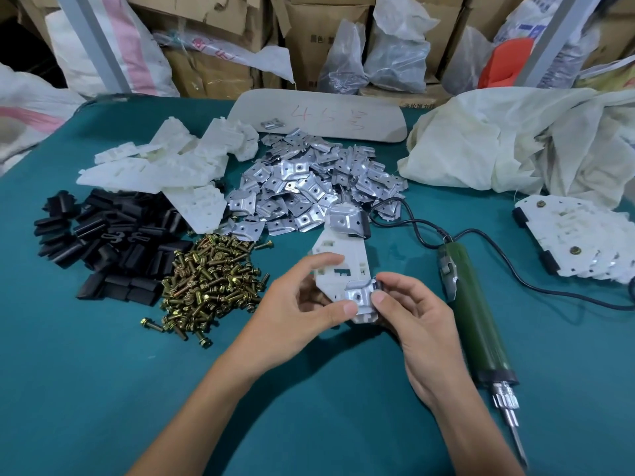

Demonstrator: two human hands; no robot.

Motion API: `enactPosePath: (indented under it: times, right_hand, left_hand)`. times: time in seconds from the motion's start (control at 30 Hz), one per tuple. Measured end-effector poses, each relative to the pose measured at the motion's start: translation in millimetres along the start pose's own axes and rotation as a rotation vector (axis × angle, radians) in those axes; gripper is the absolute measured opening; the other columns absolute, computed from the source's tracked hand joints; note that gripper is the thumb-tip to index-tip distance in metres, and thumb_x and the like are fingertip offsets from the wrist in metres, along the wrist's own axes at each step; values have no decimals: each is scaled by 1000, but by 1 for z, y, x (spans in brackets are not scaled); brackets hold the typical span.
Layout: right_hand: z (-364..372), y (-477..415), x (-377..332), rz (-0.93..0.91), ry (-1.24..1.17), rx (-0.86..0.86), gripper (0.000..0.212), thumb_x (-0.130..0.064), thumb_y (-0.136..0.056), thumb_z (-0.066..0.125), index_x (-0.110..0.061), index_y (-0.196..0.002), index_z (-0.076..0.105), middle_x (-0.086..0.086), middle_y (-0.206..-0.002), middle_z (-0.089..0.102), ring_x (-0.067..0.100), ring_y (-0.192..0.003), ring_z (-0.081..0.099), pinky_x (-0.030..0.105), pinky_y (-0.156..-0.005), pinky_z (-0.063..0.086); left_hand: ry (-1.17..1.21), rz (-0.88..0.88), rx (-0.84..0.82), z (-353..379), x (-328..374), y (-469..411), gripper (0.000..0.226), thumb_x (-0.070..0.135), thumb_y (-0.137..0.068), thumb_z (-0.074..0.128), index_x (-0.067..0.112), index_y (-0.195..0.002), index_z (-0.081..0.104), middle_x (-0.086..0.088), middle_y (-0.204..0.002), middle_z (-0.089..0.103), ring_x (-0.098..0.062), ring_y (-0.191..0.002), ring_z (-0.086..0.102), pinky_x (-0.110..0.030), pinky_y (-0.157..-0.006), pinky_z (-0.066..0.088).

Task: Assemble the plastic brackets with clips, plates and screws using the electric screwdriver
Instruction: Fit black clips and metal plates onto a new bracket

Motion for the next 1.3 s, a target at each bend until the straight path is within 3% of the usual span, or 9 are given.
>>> enactPosePath:
  times: [0.1, 0.17, 0.33, 0.47, 0.6, 0.7, 1.0, 1.17, 1.3]
  right_hand:
    - [-1, 0, 0, -12, 13, 4, 28, -23, -75, 79, -25, -104, 78, 9, -104, 77, 18, -96, 73, 25, -82, 58]
    - [-1, -1, -1, -12, 12, 1, 28, -23, -76, 79, -25, -104, 78, 9, -104, 77, 18, -95, 73, 24, -81, 58]
    - [1, 1, -2, -20, 2, -9, 27, -23, -74, 81, -24, -101, 78, 4, -100, 78, 12, -91, 71, 22, -78, 57]
    - [4, 2, -1, -32, 1, -13, 28, -20, -75, 80, -17, -103, 75, 1, -96, 77, 10, -88, 70, 20, -75, 57]
    - [3, 2, 3, 7, -6, -3, 29, -25, -74, 79, -18, -101, 73, 5, -97, 76, 17, -92, 68, 28, -82, 58]
    - [4, 3, 4, 16, -10, -14, 30, -25, -74, 79, -17, -102, 73, 4, -97, 76, 17, -93, 68, 26, -82, 58]
    - [4, 5, 1, 34, -73, -70, 26, -25, -71, 82, -23, -96, 76, 6, -97, 73, 19, -94, 66, 26, -84, 58]
    - [1, 4, -3, 46, -61, -55, 26, -21, -76, 77, -18, -102, 75, 10, -104, 74, 21, -98, 67, 33, -90, 54]
    - [1, 4, -1, 70, -57, -58, 25, -18, -82, 72, -12, -106, 72, 9, -99, 77, 17, -90, 70, 23, -78, 58]
  left_hand:
    - [21, 8, 49, 0, 1, 2, 50, 41, -71, 86, 42, -116, 66, -16, -96, 71, -37, -83, 65, -43, -82, 58]
    - [29, 13, 72, 1, 1, 2, 46, 43, -69, 85, 43, -111, 67, -24, -98, 67, -40, -87, 63, -48, -84, 56]
    - [40, 27, 39, -1, 0, 3, 41, 38, -75, 82, 41, -113, 67, -10, -99, 72, -23, -85, 67, -38, -86, 58]
    - [34, 35, 57, -1, 2, 5, 36, 38, -77, 81, 39, -110, 68, 0, -100, 74, -27, -90, 70, -30, -85, 57]
    - [-62, 52, 65, -1, -1, 8, 42, 43, -72, 87, 34, -108, 66, 4, -100, 75, -18, -88, 71, -33, -86, 58]
    - [-115, 69, 93, -3, -2, 10, 44, 45, -70, 89, 34, -106, 65, 7, -98, 75, -12, -86, 71, -34, -85, 58]
    - [-123, 114, 99, -3, -1, 11, 37, 38, -78, 84, 34, -110, 68, 5, -101, 75, -18, -88, 72, -37, -85, 59]
    - [-141, 97, 5, -2, -3, 8, 54, 51, -78, 83, 43, -127, 63, 7, -114, 73, -18, -101, 71, -38, -95, 56]
    - [-212, 113, 27, -3, -5, 7, 43, 59, -79, 78, 49, -119, 67, 20, -117, 72, -6, -111, 68, -43, -100, 53]
Point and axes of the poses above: each hand's wrist, its own y-axis away from the middle knuckle, its own z-axis out of the palm, x = y × z, the point moved 5 cm from there along -y, towards the middle knuckle
